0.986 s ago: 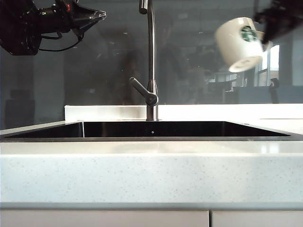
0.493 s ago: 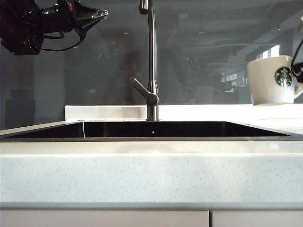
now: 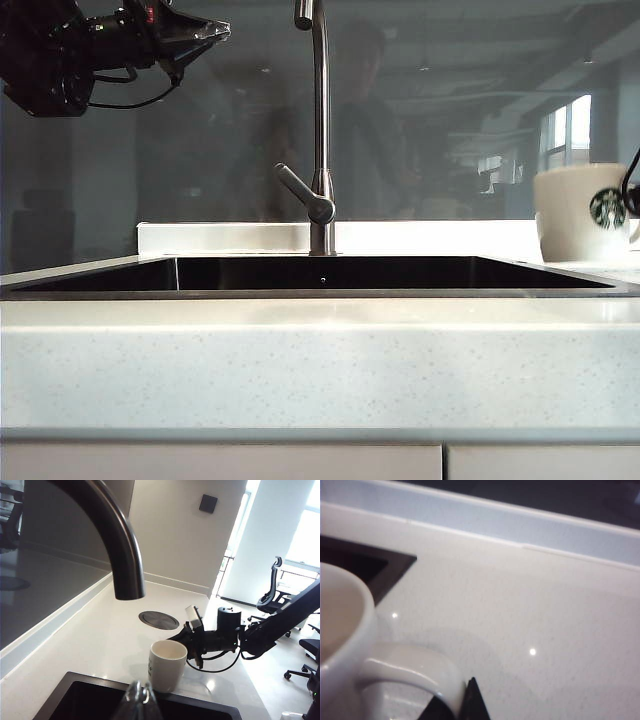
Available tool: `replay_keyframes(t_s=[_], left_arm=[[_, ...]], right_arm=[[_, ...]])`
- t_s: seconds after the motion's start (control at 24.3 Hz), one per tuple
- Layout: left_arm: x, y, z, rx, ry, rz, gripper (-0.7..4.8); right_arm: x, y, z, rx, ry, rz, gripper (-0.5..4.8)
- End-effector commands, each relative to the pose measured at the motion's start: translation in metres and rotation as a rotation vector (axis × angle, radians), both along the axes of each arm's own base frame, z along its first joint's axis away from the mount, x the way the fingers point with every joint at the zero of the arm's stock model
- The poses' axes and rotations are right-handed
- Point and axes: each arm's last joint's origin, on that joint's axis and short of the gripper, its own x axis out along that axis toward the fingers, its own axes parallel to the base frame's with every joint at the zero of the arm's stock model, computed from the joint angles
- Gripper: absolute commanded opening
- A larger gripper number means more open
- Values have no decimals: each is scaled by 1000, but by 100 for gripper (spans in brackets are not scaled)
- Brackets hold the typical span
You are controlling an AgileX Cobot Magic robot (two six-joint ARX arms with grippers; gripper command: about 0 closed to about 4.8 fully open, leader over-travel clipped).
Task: Pick up the mug next to the sink, go to the faucet to get some water, pour the water into the sink, and finally put the mug back to its place.
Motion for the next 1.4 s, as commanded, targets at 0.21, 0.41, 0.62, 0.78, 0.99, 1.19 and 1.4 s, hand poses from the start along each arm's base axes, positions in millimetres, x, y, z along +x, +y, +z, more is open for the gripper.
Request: replay_keyframes(t_s=[0.21, 0.41, 0.62, 0.78, 0.99, 1.19, 1.4], left_arm=[[-3, -1, 5, 7, 5, -9, -2], [-3, -1, 5, 7, 4, -8, -2], [-3, -1, 5, 7, 4, -9, -2], [-3, -2, 5, 6, 4, -9, -2], [-4, -4, 5, 7, 4, -15, -2], [-4, -8, 5, 6, 4, -22, -2], [-4, -11, 5, 6, 3, -29, -2]], right_arm=[[3, -9, 6, -11, -96, -17, -6], [-1, -23, 7, -12, -108, -55, -6], [-2, -24, 7, -6, -108, -22, -6], [1, -15, 7, -4, -105, 8, -6], [1, -13, 7, -4, -103, 10, -6], [1, -13, 5, 1, -86, 9, -6], [1, -13, 4, 3, -79, 10, -6]])
